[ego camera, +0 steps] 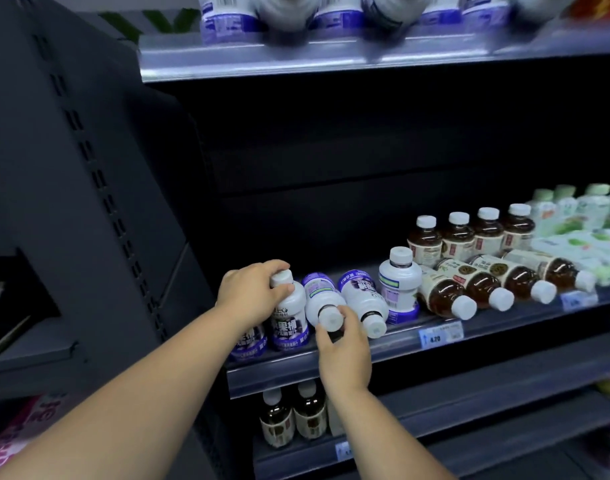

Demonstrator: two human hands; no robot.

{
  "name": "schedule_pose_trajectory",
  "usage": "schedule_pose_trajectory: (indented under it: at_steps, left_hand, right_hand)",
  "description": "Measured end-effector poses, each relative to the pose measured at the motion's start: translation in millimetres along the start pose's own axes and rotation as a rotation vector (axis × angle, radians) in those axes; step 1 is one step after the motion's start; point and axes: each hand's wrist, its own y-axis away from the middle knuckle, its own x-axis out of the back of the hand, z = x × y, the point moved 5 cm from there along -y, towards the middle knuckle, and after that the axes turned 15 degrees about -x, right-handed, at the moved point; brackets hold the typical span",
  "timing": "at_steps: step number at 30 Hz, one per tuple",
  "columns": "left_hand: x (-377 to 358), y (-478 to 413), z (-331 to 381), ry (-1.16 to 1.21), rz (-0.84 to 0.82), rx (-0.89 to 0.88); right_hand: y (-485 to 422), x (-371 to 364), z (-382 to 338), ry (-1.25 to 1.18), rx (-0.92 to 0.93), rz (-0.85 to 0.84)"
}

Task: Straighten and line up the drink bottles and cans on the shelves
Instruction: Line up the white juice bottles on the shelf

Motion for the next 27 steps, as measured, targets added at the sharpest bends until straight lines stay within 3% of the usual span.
schedule_pose_trajectory:
  at_steps: [4,9,14,27]
  left_hand:
    - [1.5,0.6,-0.9,0.019,-0.013,0.008]
    - [0.8,-0.4,-5.0,0.039,-0.049,-0.004]
    - [3.9,1.0,-5.8,0.051,-0.087,-0.044]
    - [4.3,-10.2,-10.8,0.096,-0.181,0.06]
  right_hand:
    - [-14.0,28.9,-43.6,0.162,0.185,0.009]
    - [-57.1,33.9,-95.3,0.433,0.388,-0.155]
    - [-74.3,21.0,-117.2,0.378,0.3,-0.515]
    - [-95.3,20.2,-119.9,0.455,0.334,-0.718]
